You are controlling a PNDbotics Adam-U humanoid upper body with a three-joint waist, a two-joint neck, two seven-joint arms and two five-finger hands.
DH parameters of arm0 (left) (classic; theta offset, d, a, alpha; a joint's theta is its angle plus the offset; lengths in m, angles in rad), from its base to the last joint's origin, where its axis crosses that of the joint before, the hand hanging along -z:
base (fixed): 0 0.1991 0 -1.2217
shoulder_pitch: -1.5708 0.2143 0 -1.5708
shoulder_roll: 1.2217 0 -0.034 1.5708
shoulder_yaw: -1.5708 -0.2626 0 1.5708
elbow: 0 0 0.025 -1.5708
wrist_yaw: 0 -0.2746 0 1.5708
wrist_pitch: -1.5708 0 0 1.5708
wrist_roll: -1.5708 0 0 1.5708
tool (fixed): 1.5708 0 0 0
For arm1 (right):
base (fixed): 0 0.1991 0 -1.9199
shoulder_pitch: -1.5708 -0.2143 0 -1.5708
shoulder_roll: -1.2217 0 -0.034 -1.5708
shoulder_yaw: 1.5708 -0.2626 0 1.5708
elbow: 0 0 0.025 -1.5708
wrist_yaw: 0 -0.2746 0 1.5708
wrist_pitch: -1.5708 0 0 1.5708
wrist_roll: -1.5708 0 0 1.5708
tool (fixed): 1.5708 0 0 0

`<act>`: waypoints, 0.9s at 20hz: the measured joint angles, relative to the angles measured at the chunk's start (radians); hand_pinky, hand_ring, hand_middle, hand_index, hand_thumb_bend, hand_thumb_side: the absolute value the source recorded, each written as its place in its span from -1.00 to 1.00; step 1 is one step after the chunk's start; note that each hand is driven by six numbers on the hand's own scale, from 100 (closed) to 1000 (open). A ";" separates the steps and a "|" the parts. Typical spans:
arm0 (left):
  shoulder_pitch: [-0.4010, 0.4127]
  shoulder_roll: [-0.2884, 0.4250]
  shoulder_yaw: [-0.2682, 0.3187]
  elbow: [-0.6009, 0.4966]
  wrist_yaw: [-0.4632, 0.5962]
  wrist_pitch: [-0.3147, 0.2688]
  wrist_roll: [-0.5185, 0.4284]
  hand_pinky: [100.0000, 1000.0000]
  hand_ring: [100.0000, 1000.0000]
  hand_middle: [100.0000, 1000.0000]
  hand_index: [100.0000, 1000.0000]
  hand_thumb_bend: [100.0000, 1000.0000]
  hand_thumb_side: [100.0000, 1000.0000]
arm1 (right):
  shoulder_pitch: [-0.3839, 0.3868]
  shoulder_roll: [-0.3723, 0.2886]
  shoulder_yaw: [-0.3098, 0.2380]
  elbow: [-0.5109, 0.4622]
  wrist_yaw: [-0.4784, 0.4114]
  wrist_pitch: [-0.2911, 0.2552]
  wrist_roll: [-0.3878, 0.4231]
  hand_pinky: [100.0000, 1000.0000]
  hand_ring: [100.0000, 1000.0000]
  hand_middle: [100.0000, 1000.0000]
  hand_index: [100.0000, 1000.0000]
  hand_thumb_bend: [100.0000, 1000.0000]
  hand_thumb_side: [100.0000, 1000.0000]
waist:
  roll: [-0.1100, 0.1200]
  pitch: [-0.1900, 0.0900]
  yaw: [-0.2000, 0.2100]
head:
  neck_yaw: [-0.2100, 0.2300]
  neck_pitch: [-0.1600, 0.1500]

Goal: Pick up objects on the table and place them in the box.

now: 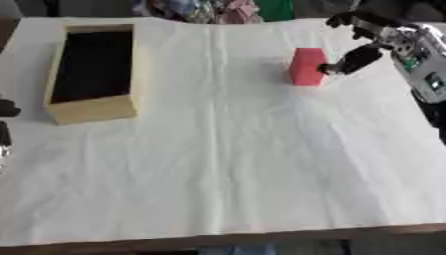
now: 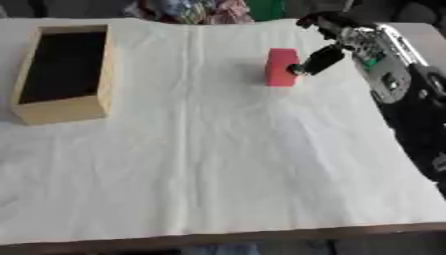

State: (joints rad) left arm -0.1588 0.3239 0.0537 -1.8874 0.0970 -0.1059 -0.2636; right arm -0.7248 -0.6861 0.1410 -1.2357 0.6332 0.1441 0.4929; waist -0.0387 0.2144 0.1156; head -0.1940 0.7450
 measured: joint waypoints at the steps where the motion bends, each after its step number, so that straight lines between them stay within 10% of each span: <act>1: 0.000 0.000 0.000 0.000 0.000 0.000 0.000 1.00 0.46 0.29 0.56 -1.00 -0.87 | -0.004 0.004 0.002 0.006 0.002 0.000 0.009 0.64 1.00 0.78 0.92 -0.14 -0.60 | 0.000 0.000 0.001 | -0.001 0.000; 18: -0.005 -0.007 -0.001 0.000 0.000 -0.003 -0.004 1.00 0.46 0.30 0.56 -1.00 -0.87 | -0.078 0.046 0.020 0.128 0.057 0.002 0.119 0.65 1.00 0.78 0.91 -0.12 -0.52 | 0.000 0.009 0.011 | -0.002 -0.009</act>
State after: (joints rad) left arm -0.1633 0.3166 0.0532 -1.8875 0.0970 -0.1087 -0.2679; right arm -0.8032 -0.6405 0.1605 -1.1077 0.6905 0.1463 0.6116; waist -0.0385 0.2229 0.1268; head -0.1961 0.7364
